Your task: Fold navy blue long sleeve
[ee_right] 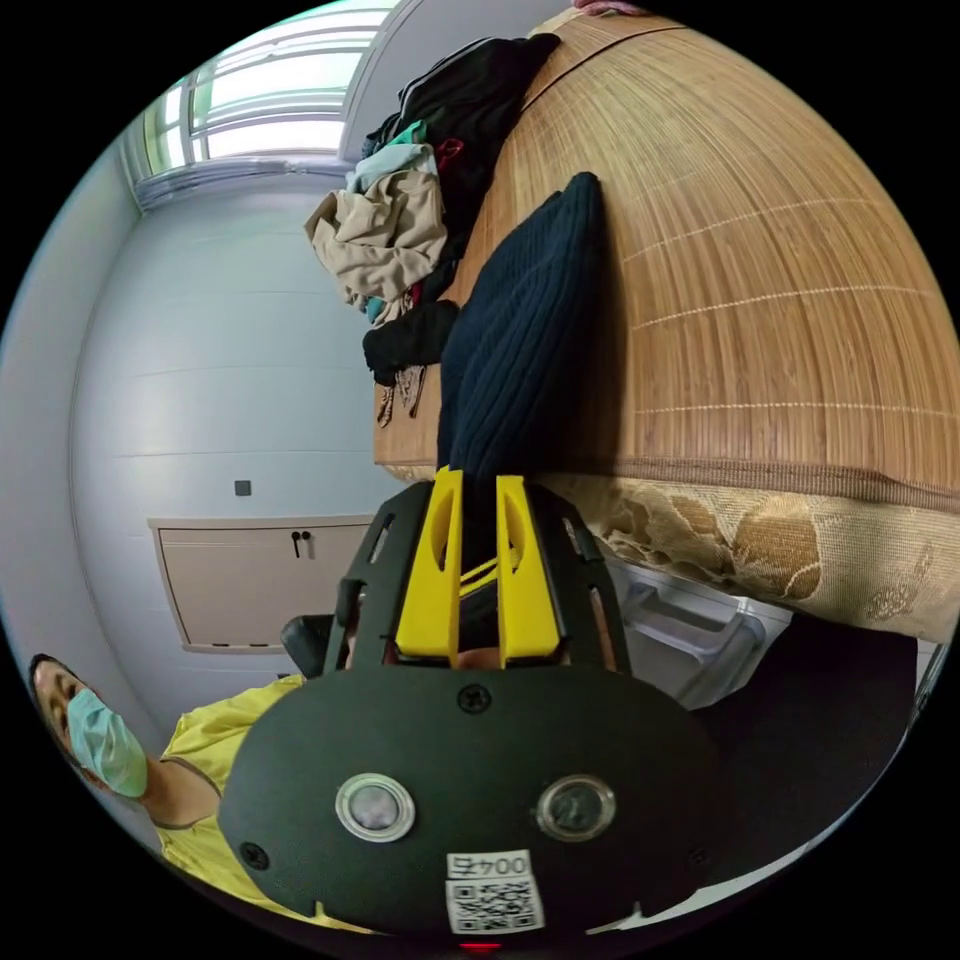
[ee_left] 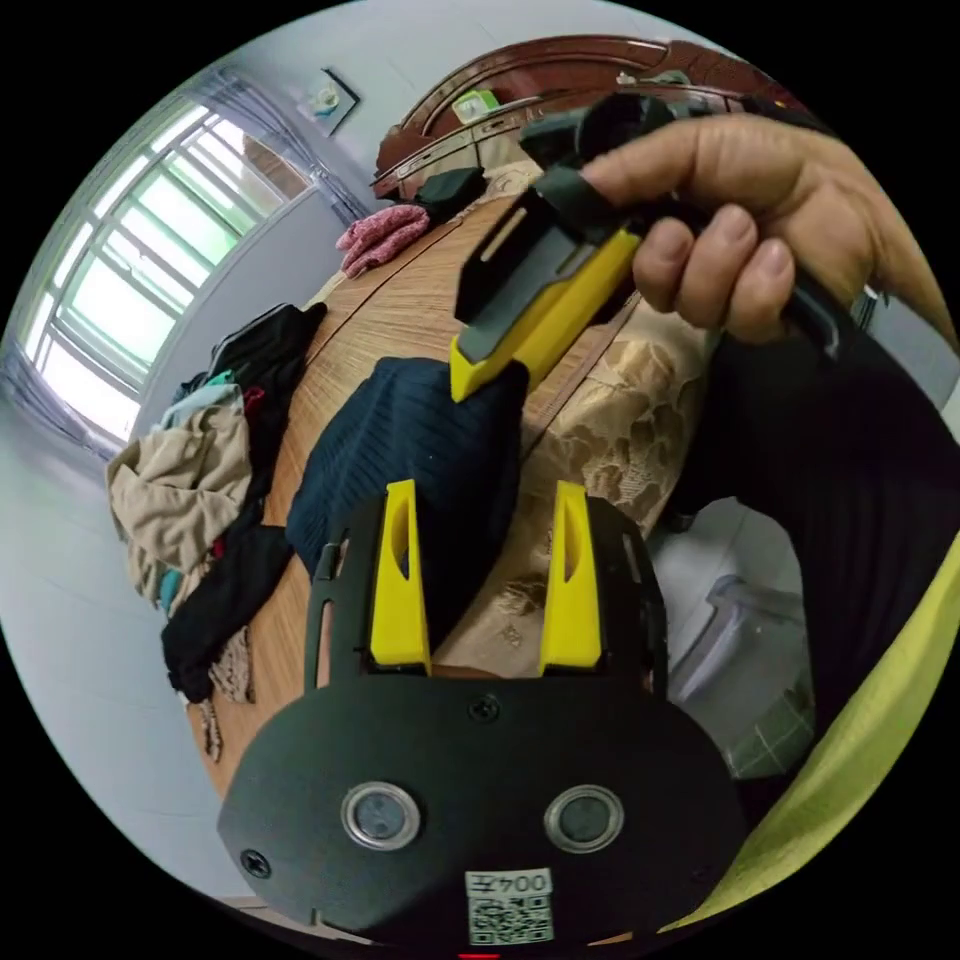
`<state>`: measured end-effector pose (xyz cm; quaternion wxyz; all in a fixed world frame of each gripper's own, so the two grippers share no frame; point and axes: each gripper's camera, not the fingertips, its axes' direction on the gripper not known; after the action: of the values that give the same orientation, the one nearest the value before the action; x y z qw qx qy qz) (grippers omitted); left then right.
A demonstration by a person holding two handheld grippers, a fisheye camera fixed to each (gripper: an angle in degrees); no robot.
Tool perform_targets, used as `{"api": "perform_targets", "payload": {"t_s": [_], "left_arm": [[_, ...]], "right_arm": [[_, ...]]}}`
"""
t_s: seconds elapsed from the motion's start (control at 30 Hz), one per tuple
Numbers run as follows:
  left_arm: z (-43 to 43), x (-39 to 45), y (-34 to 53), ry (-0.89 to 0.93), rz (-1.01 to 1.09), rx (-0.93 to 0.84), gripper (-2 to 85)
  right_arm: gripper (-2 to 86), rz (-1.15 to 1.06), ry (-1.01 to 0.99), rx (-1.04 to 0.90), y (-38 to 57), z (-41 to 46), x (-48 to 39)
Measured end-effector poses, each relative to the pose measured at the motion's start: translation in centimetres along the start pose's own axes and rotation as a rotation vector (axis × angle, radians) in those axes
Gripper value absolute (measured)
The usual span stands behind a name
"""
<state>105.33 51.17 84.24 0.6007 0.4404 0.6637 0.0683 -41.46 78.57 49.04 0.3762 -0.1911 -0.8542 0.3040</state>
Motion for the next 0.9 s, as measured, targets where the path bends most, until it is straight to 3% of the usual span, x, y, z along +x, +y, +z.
{"api": "perform_targets", "payload": {"t_s": [0.1, 0.37, 0.5, 0.6, 0.7, 0.77, 0.9], "left_arm": [[0.4, -1.0, -0.5, -0.107, -0.066, -0.005, 8.2], [2.3, -8.3, 0.3, 0.242, -0.355, 0.013, 4.0], [4.0, -10.6, 0.4, 0.309, -0.435, 0.011, 4.8], [5.2, -12.3, 0.2, 0.342, -0.458, 0.015, 5.6], [6.5, -12.9, -0.3, 0.336, -0.369, 0.006, 6.8], [7.2, -13.4, -0.3, 0.330, -0.308, 0.016, 7.8], [8.8, -17.8, 1.3, 0.502, -0.330, 0.072, 10.7]], "right_arm": [[7.0, -0.027, 0.002, 0.006, 0.2, -0.9, -0.5], [25.5, 0.037, -0.208, 0.149, 3.4, -3.8, 3.0], [27.2, 0.051, -0.254, 0.178, 4.4, -3.2, 3.6], [26.2, 0.052, -0.272, 0.188, 4.7, -2.9, 3.8], [18.0, 0.031, -0.251, 0.143, 3.5, -3.1, 3.8], [11.5, 0.089, -0.111, 0.077, 2.4, -3.4, 4.3], [7.4, 0.112, -0.093, 0.086, 2.4, -5.1, 5.0]]}}
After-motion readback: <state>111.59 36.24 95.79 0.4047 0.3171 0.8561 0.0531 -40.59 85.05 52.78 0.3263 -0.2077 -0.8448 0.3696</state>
